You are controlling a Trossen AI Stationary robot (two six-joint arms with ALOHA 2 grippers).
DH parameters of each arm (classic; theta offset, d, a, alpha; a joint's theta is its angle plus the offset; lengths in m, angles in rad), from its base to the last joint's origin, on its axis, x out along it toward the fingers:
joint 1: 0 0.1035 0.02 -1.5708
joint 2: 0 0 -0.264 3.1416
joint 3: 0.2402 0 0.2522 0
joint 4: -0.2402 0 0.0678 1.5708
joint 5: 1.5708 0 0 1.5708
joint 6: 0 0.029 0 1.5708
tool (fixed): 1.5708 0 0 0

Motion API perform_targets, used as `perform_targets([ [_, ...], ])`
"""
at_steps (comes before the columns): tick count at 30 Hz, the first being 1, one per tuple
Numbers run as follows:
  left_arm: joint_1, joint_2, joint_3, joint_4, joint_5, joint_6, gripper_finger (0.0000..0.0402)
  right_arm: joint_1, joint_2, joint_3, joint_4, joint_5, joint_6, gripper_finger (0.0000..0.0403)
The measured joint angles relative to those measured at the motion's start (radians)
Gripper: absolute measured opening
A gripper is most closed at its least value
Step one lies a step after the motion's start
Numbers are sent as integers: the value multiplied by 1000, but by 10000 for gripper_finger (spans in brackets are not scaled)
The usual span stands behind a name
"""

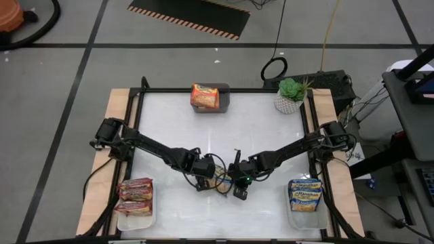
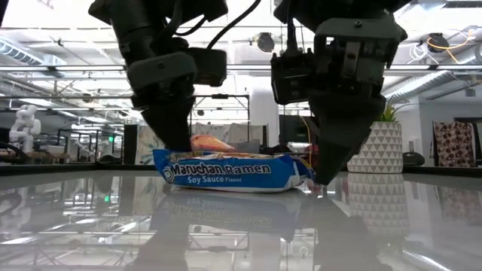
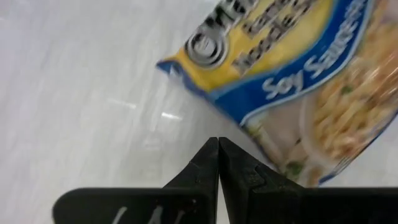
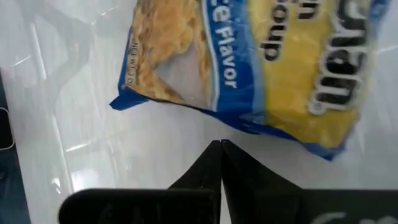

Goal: Sort Maruchan noodles
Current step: Put the blue noodle pack into the gray bin

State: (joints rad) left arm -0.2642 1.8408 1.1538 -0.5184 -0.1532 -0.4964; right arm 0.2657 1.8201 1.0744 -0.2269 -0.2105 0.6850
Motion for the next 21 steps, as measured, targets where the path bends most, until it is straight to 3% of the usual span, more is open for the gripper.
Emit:
perform_targets([
  [4, 0, 0, 0, -12, 0, 7, 17, 0, -20, 0, -55, 20, 34, 20],
  [10, 0, 0, 0, -19, 3, 5, 17, -1, -35, 0, -154, 135, -16, 90],
  [17, -1, 1, 0, -19, 22, -6, 17, 11, -35, 0, -136, 325, -188, 180],
  [21, -1, 1, 0, -16, 22, -9, 17, 32, -35, -23, -64, 343, -240, 218],
])
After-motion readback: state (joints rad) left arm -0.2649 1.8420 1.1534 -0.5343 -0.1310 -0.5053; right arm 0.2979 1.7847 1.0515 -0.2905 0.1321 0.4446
